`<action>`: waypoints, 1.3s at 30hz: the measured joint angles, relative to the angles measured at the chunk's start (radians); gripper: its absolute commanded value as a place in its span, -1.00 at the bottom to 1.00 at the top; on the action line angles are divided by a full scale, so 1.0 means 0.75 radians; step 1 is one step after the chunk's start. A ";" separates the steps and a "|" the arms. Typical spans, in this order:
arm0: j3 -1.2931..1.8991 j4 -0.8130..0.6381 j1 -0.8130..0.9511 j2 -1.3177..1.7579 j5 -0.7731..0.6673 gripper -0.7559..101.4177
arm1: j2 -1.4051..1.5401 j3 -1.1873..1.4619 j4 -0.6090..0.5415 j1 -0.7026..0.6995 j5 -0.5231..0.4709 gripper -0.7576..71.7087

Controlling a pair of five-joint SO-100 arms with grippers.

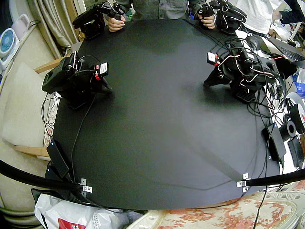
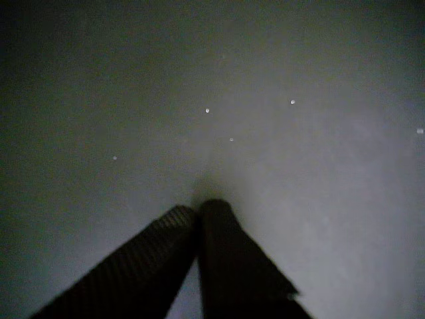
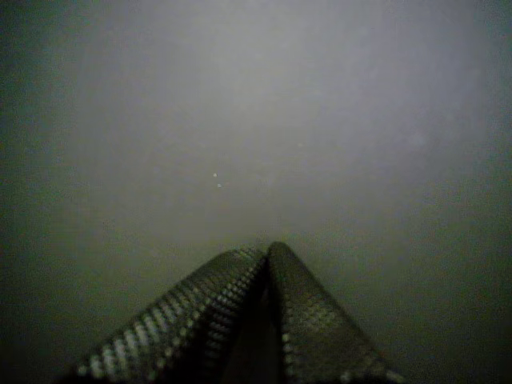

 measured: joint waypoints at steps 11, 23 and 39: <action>0.000 0.000 -0.022 0.000 0.000 -0.99 | 0.000 0.000 0.000 0.049 0.067 -0.99; 0.000 0.000 -0.022 0.000 0.000 -0.99 | 0.000 0.000 0.000 0.033 0.051 -0.99; 0.000 0.000 -0.022 0.000 0.000 -0.99 | -0.008 -0.372 0.170 0.440 0.065 -0.99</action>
